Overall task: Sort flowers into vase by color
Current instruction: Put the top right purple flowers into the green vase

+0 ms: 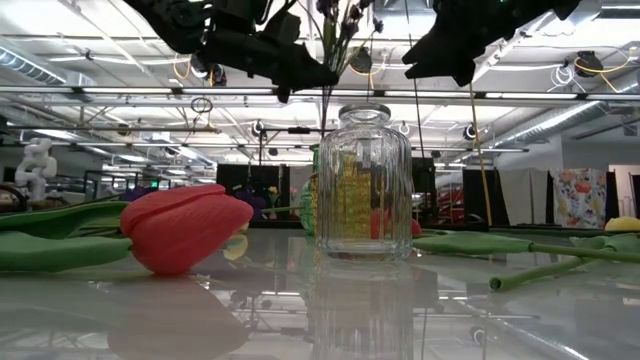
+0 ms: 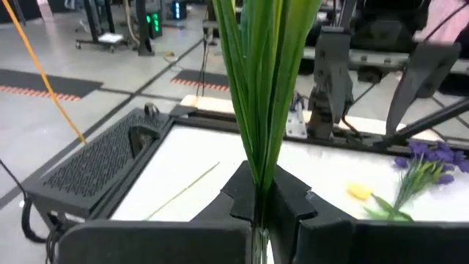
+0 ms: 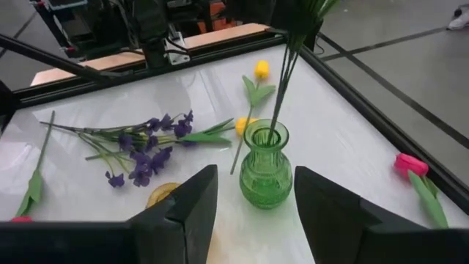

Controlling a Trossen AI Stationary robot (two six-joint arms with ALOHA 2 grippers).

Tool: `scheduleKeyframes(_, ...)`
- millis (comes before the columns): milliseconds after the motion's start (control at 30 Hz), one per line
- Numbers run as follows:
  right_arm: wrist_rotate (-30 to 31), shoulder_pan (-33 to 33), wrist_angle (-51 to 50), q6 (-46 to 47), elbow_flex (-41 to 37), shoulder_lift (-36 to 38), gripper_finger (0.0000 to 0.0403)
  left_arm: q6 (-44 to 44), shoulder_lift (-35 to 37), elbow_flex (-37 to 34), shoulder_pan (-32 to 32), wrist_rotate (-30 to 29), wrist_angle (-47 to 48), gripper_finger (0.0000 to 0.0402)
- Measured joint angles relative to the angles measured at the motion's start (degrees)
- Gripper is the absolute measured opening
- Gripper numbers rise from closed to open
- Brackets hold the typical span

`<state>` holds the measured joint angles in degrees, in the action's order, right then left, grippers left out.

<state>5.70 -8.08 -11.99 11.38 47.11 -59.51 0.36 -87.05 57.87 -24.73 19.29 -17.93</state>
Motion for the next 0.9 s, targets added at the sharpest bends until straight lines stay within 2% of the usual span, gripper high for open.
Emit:
scheduleKeyframes(167, 0.02, 0.0, 0.04, -0.01, 0.0, 0.0, 0.0173, -0.04, 0.0, -0.24, 0.0, -0.06, 0.5, 0.0032)
scheduleKeyframes(567, 0.15, 1.2, 0.07, 0.0, 0.0, 0.0, 0.0173, -1.4, 0.01, -0.24, 0.0, -3.69, 5.01, 0.0155)
scheduleKeyframes(767, 0.13, 2.16, -0.26, -0.01, 0.0, 0.0, 0.0173, -1.01, 0.06, -0.26, 0.0, -3.76, 9.31, 0.0188)
scheduleKeyframes(900, 0.11, 2.76, -1.1, 0.39, 0.02, 0.0, 0.0173, 0.98, 3.16, -0.28, -0.1, -5.34, 14.75, 0.0198)
